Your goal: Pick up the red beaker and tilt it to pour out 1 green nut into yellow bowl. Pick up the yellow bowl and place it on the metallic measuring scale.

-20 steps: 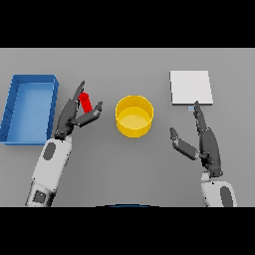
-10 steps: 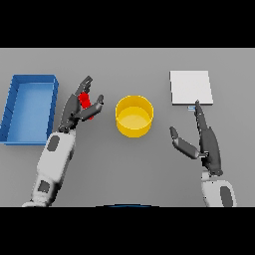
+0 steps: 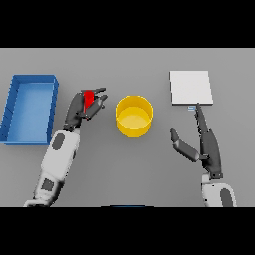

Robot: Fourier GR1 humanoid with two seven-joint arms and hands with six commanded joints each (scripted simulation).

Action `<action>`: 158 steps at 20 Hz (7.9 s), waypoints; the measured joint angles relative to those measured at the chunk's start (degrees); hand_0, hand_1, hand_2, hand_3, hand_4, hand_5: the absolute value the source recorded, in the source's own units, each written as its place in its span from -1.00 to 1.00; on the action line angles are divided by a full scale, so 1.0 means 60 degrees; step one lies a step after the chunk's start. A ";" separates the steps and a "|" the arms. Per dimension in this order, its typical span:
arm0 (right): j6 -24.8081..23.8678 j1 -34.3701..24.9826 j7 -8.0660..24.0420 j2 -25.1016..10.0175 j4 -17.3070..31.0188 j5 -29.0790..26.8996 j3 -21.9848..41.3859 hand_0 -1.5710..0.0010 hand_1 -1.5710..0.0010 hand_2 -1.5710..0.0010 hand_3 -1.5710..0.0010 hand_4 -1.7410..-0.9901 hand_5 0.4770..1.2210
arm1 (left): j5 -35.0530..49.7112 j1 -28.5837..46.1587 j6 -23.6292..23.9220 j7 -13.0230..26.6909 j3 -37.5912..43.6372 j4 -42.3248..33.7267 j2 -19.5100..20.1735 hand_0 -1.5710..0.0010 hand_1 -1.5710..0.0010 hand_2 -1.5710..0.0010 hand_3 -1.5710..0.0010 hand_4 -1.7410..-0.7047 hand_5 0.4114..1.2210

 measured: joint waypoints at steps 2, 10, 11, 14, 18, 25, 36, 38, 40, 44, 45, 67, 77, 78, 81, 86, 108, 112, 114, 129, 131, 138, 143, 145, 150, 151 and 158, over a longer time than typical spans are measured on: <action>-0.0023 -0.0041 0.0134 0.0068 0.0062 0.0023 0.0030 1.00 1.00 1.00 1.00 0.28 -0.55 | 0.0188 0.0042 0.0174 -0.0215 0.0073 -0.0038 -0.0071 -0.88 -0.88 -0.89 -0.84 -0.77 0.80; -0.0021 -0.0089 0.0014 -0.0084 0.0051 0.0109 -0.0007 1.00 1.00 1.00 1.00 0.28 -0.51 | 0.0354 0.0026 0.0496 -0.0010 -0.0416 -0.1575 0.0167 -0.98 -0.98 -0.98 -0.97 -0.96 0.74; -0.0007 -0.0141 -0.0066 -0.0086 0.0095 0.0080 -0.0019 1.00 1.00 1.00 1.00 0.28 -0.51 | 0.0173 -0.0024 0.0451 0.0223 -0.0606 -0.1784 0.0380 -0.98 -0.98 -0.98 -0.98 -0.97 0.74; 0.0012 0.0138 -0.0307 -0.0149 -0.0016 0.0180 0.0042 1.00 1.00 1.00 1.00 0.29 -0.48 | -0.0688 -0.0416 0.0115 0.1358 -0.1506 -0.2016 0.0945 -0.99 -0.99 -0.99 -0.99 -0.98 0.76; -0.0026 -0.0002 0.0007 -0.0174 -0.0101 0.0244 0.0033 1.00 1.00 1.00 1.00 0.29 -0.46 | -0.1197 -0.0694 -0.0256 0.1938 -0.2131 -0.2003 0.1482 -0.99 -0.99 -0.99 -0.99 -0.98 0.73; 0.0042 0.0091 0.0065 -0.0033 -0.0052 0.0200 0.0133 1.00 1.00 1.00 1.00 0.29 -0.43 | -0.2956 -0.1623 -0.0512 0.2930 -0.3658 -0.1610 0.2430 -1.00 -1.00 -1.00 -1.00 -1.00 0.78; 0.0150 0.0076 -0.0018 0.0027 -0.0165 0.0007 0.0125 1.00 1.00 1.00 1.00 0.21 -0.43 | -0.5813 -0.3693 -0.1987 0.3011 -0.6650 -0.0727 0.3235 -1.00 -1.00 -1.00 -0.77 -0.90 0.97; 0.0101 0.0147 -0.0007 0.0145 -0.0095 -0.0083 0.0090 1.00 1.00 1.00 1.00 0.19 -0.46 | -0.6078 -0.4159 -0.2552 0.2944 -0.7108 -0.0589 0.3221 -1.00 -1.00 -1.00 -0.63 -0.92 0.98; 0.0053 0.0093 0.0021 0.0201 -0.0051 -0.0153 0.0031 1.00 1.00 1.00 1.00 0.19 -0.50 | -0.6434 -0.4476 -0.2703 0.2539 -0.7692 -0.0351 0.3150 -1.00 -1.00 -1.00 -0.76 -0.95 0.99; 0.0065 0.0114 -0.0180 0.0286 0.0089 -0.0348 -0.0061 1.00 1.00 1.00 1.00 0.20 -0.55 | -0.7079 -0.5144 -0.3186 0.2064 -0.8737 0.0106 0.3101 -1.00 -1.00 -1.00 -0.90 -0.98 1.00; 0.0010 0.0120 -0.0174 0.0396 0.0130 -0.0274 0.0016 1.00 1.00 1.00 1.00 0.20 -0.56 | -0.7217 -0.5306 -0.3423 0.2002 -0.9001 0.0197 0.3099 -1.00 -1.00 -1.00 -0.92 -0.98 1.00; -0.0458 0.0100 -0.0113 0.0318 0.0190 0.0411 0.0084 1.00 1.00 1.00 1.00 0.42 -0.69 | -0.9043 -0.7972 -0.3720 0.0309 -1.2798 0.1625 0.2856 -1.00 -1.00 -1.00 -1.00 -0.98 1.00; -0.0198 -0.0074 -0.0342 0.0311 0.0333 0.0029 0.0007 1.00 1.00 1.00 1.00 0.49 -0.68 | -0.7512 -1.0537 -0.3004 0.0345 -1.1009 0.3553 0.3717 -1.00 -1.00 -0.94 -0.72 -0.95 1.00; -0.0116 -0.0165 -0.0228 0.0327 0.0368 -0.0153 -0.0057 1.00 1.00 1.00 1.00 0.46 -0.68 | -0.7162 -1.0658 -0.3024 0.0433 -1.0661 0.3815 0.3852 -1.00 -1.00 -0.95 -0.78 -0.96 1.00; -0.0107 -0.0275 -0.0268 0.0321 0.0374 -0.0247 -0.0109 1.00 1.00 1.00 1.00 0.42 -0.69 | -0.5612 -1.0551 -0.2789 0.1086 -0.9101 0.4912 0.4291 -1.00 -1.00 -0.98 -0.74 -0.98 1.00; -0.0042 -0.0221 -0.0357 0.0231 0.0355 -0.0199 -0.0053 1.00 1.00 1.00 1.00 0.39 -0.70 | -0.2954 -0.9604 -0.1784 0.1618 -0.6847 0.5770 0.5411 -1.00 -1.00 -0.99 -0.79 -0.99 1.00; 0.0222 -0.0053 -0.0682 -0.0137 0.0431 0.0077 0.0151 1.00 1.00 1.00 1.00 0.40 -0.49 | 0.2287 -0.0787 0.3469 0.6510 -0.5080 -0.1833 0.7906 -1.00 -1.00 -1.00 -0.95 -1.00 0.86; 0.0067 -0.0231 -0.0607 -0.0074 0.0526 0.0192 0.0146 1.00 1.00 1.00 1.00 0.43 -0.49 | 0.2386 -0.0581 0.3672 0.6825 -0.5406 -0.1926 0.8020 -1.00 -1.00 -1.00 -0.98 -0.86 0.23; 0.0046 -0.0375 -0.0463 -0.0097 0.0627 0.0226 0.0121 1.00 1.00 1.00 1.00 0.46 -0.50 | 0.2460 -0.0468 0.3327 0.6956 -0.5739 -0.2241 0.8190 -0.99 -0.84 -0.82 -0.73 -0.29 0.04; -0.0081 -0.0168 -0.0224 -0.0103 0.0382 0.0693 0.0373 1.00 1.00 1.00 1.00 0.43 -0.51 | 0.3711 -0.0428 0.1253 0.6297 -0.5520 -0.2784 0.8644 0.92 0.93 0.93 0.94 0.84 -0.35; -0.0081 -0.0095 -0.0110 -0.0205 0.0249 0.0978 0.0506 1.00 1.00 1.00 1.00 0.51 -0.46 | 0.3770 -0.0412 0.1263 0.5952 -0.5448 -0.2577 0.8507 0.95 0.96 0.96 0.96 0.85 -0.35; 0.1444 -0.1748 0.0104 -0.1499 0.0575 0.1688 0.1158 1.00 1.00 1.00 1.00 0.26 -0.42 | 0.3818 -0.0362 0.1362 0.5832 -0.5443 -0.2726 0.8472 0.99 0.99 0.99 0.99 0.83 -0.27; 0.2248 -0.3369 0.0438 -0.2621 0.1200 0.3475 0.2177 1.00 1.00 1.00 1.00 0.24 -0.49 | 0.3776 -0.0444 0.1361 0.5852 -0.5497 -0.2520 0.8331 1.00 1.00 1.00 1.00 0.83 -0.26; 0.2684 -0.3926 0.0300 -0.2906 0.1400 0.3936 0.2608 1.00 1.00 1.00 1.00 0.26 -0.50 | 0.3819 -0.0538 0.1248 0.5869 -0.5475 -0.2492 0.8355 1.00 1.00 1.00 1.00 0.83 -0.24; 0.3490 -0.5182 -0.0044 -0.2977 0.2313 0.4275 0.3210 1.00 1.00 1.00 1.00 0.24 -0.50 | 0.3737 -0.0506 0.1338 0.5946 -0.5570 -0.2674 0.8371 1.00 1.00 1.00 1.00 0.82 -0.23; 0.3694 -0.5357 -0.0135 -0.2986 0.2497 0.4270 0.3309 1.00 1.00 1.00 1.00 0.24 -0.48 | 0.3754 -0.0494 0.1290 0.5927 -0.5575 -0.2594 0.8350 1.00 1.00 1.00 1.00 0.82 -0.24; 0.4311 -0.6562 -0.0690 -0.2726 0.4088 0.4672 0.4067 1.00 1.00 1.00 1.00 0.32 -0.44 | 0.3782 -0.0526 0.1242 0.5896 -0.5534 -0.2508 0.8380 1.00 1.00 1.00 1.00 0.83 -0.23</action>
